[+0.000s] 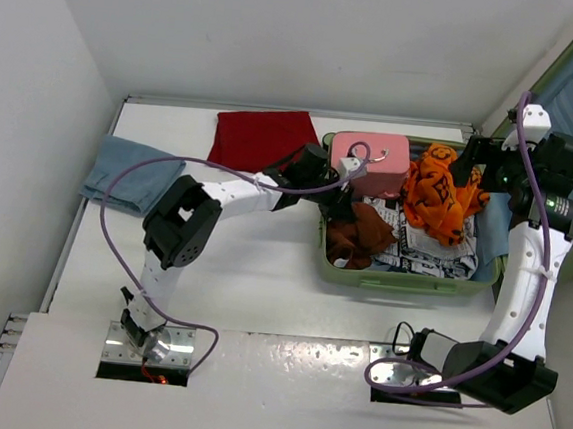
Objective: Pack the luggage
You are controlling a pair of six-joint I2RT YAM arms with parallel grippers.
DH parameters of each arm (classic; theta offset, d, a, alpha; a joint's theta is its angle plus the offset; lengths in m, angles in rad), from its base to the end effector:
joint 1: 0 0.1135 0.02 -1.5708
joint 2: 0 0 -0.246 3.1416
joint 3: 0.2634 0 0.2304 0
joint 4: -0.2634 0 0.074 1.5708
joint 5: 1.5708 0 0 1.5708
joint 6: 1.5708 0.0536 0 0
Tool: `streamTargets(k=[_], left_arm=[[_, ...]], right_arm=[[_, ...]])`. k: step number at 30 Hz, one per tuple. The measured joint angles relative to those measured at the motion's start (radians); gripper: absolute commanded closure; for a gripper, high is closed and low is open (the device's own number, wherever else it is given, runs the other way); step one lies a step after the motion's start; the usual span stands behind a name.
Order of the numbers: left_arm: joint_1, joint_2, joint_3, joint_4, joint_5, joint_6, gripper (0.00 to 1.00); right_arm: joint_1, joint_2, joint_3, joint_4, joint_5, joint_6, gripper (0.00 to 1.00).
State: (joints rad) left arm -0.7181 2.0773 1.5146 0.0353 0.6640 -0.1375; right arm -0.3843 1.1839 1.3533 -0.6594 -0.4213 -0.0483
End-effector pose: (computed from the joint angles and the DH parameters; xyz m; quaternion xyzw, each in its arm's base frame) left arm 0.3246 -0.3275 0.2022 0.3902 0.7388 -0.4526 0.3114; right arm 0.2351 -0.0715 0.3801 0.0342 0.8447 0.0671 0.5299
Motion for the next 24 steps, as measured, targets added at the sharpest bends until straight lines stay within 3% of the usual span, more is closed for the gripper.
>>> streamTargets(k=[5, 6, 8, 9, 13, 18, 24], left_arm=[[0.0, -0.037, -0.023, 0.006, -0.036, 0.046, 0.51], [0.005, -0.063, -0.047, 0.014, -0.046, 0.053, 0.41], [0.023, -0.134, -0.092, 0.023, -0.064, 0.064, 0.33], [0.035, -0.172, -0.101, 0.021, -0.071, 0.066, 0.03], [0.097, -0.31, -0.05, 0.014, -0.116, 0.057, 0.01], [0.189, -0.391, 0.147, -0.056, -0.331, -0.008, 0.01], [0.541, -0.232, 0.384, -0.288, -0.517, -0.129, 0.01]], right_arm=[[0.0, 0.012, 0.0, 0.0, -0.003, 0.004, 0.01], [0.0, 0.013, 0.0, 0.0, -0.004, 0.005, 0.01], [0.0, 0.016, 0.0, 0.0, -0.007, 0.005, 0.01], [0.0, 0.018, 0.0, 0.001, -0.009, 0.007, 0.01], [0.0, 0.034, -0.002, 0.008, -0.016, 0.019, 0.01], [0.002, 0.056, -0.018, 0.031, -0.026, 0.049, 0.01], [0.015, 0.062, -0.036, 0.032, -0.028, 0.064, 0.01]])
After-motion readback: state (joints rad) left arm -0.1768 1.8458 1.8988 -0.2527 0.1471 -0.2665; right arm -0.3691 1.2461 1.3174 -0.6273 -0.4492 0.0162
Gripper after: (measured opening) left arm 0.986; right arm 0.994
